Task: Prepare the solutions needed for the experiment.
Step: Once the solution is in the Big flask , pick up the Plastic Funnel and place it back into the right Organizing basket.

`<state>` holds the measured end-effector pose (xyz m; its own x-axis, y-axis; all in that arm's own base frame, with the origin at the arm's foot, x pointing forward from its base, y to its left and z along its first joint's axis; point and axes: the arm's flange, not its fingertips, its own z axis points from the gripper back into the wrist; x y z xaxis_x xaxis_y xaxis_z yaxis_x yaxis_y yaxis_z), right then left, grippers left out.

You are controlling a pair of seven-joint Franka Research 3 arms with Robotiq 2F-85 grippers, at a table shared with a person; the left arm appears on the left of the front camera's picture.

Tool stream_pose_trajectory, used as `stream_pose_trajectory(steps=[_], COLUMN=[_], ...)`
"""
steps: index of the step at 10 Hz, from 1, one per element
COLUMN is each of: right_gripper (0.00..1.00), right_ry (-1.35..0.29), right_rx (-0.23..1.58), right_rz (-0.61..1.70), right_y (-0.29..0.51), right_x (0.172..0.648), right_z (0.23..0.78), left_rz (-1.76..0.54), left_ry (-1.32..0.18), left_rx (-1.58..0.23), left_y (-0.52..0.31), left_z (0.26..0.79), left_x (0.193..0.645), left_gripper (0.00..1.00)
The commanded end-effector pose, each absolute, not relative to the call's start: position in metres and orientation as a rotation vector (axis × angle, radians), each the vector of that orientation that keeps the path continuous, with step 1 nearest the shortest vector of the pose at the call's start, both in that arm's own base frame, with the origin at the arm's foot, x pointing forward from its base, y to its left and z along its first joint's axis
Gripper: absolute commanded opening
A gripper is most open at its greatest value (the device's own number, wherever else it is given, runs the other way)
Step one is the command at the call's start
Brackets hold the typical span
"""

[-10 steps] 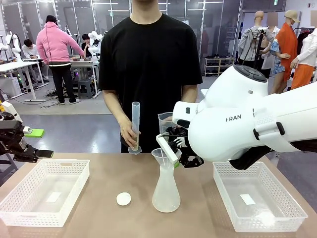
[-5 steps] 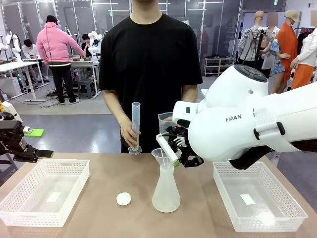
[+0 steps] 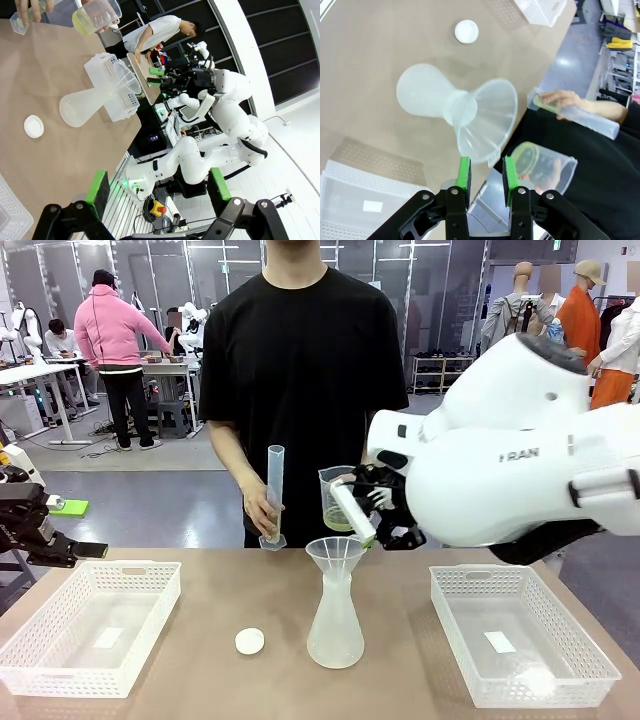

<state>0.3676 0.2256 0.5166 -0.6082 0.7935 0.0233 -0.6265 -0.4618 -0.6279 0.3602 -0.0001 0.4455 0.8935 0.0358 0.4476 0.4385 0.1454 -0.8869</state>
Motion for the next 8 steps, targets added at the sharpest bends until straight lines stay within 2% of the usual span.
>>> stream_pose_trajectory(steps=[1,2,5,8], right_gripper=[0.35,0.35,0.35,0.35], right_ry=[-0.774,-0.802,-0.642,-0.497], right_rx=[-0.383,-0.383,-0.303,-0.087], right_rz=[2.05,2.009,1.855,1.595], right_y=[0.197,0.176,0.107,0.068], right_x=[0.358,0.356,0.357,0.359], right_z=[0.525,0.534,0.543,0.542], left_rz=[-0.308,-0.308,-0.308,-0.308], left_ry=[-0.423,-0.423,-0.423,-0.423], left_rx=[-1.428,-1.428,-1.428,-1.428], left_y=[-0.002,-0.002,-0.002,-0.002], left_z=[0.447,0.447,0.447,0.447], left_x=[0.362,0.362,0.362,0.362], left_gripper=[1.0,1.0,1.0,1.0])
